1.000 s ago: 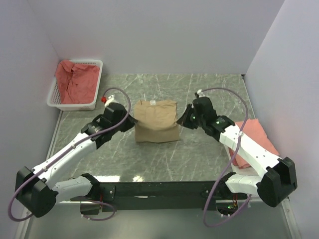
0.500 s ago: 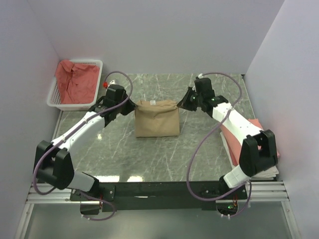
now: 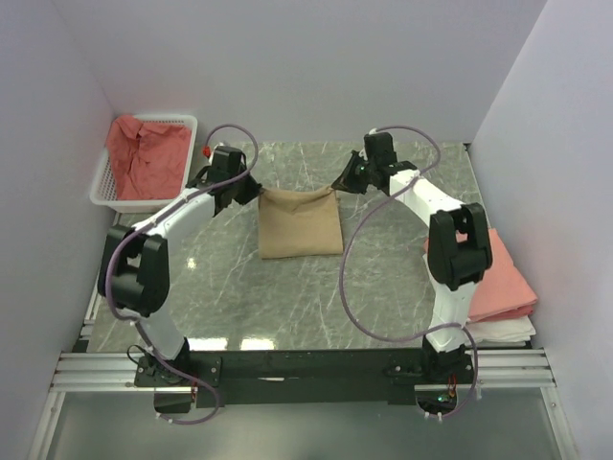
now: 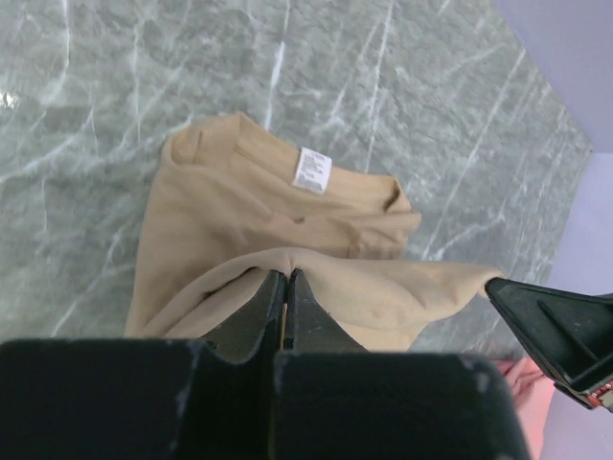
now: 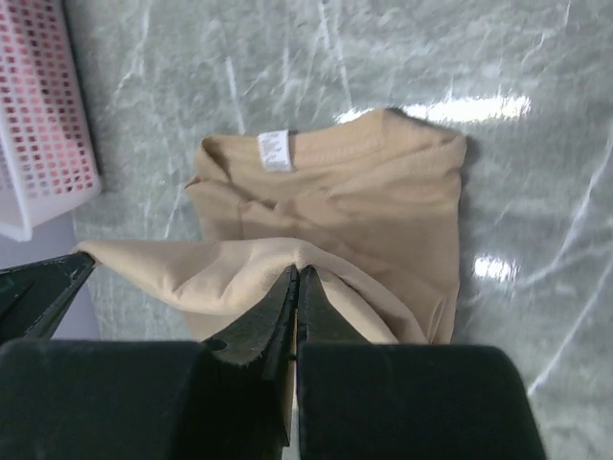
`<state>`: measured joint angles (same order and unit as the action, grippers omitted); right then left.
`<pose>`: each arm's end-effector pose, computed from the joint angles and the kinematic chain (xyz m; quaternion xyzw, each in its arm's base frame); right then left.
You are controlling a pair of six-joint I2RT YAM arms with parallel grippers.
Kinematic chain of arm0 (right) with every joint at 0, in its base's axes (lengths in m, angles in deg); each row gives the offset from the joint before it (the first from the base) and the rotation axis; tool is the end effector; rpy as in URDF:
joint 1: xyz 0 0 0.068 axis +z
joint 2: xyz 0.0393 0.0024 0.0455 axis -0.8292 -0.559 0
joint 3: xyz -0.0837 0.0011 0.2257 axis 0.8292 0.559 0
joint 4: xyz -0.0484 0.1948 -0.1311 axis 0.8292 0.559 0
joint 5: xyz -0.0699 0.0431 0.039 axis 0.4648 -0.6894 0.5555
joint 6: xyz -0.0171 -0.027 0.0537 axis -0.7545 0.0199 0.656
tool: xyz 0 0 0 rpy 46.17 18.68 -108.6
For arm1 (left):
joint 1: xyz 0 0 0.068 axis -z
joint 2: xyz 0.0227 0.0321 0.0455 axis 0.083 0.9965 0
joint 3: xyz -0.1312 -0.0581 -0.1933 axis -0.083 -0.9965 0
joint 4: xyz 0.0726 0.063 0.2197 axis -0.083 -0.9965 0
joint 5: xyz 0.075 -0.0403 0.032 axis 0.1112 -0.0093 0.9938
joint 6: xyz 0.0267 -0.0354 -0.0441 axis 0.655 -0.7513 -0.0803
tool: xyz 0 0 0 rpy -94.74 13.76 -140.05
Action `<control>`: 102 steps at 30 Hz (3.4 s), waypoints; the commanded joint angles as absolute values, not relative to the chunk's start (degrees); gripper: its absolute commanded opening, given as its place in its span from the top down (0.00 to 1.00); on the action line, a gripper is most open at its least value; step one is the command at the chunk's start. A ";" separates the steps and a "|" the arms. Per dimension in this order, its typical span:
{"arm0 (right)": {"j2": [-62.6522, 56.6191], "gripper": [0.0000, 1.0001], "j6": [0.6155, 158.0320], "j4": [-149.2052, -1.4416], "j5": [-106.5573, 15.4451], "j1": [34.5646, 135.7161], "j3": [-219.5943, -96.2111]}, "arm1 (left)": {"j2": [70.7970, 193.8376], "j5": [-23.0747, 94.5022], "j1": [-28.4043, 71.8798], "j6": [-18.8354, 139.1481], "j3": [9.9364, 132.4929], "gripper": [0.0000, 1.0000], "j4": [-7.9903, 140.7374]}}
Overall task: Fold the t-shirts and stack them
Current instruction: Fold the tshirt, then neatly place the folded tshirt to the corner
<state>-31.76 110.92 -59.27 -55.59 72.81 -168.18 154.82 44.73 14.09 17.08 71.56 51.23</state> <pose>0.3940 0.1340 0.2179 0.1052 0.8937 0.3152 0.3015 0.3532 -0.1200 0.2255 -0.2795 0.8560 -0.2555 0.3520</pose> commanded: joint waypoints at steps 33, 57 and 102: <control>-34.17 0.30 102.39 -67.66 -55.84 72.01 -157.15 | 158.51 37.21 25.03 18.39 66.20 1.00 59.07; -40.67 0.34 101.60 -64.67 -51.81 76.84 -159.26 | 169.33 36.42 31.45 17.59 65.40 1.00 63.39; -35.58 1.00 130.87 -14.60 -6.45 70.09 -173.23 | 145.33 30.53 26.53 25.06 70.24 1.00 45.73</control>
<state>-35.73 125.87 -25.27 -13.51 72.53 -169.01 148.63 32.97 26.70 23.05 69.98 46.84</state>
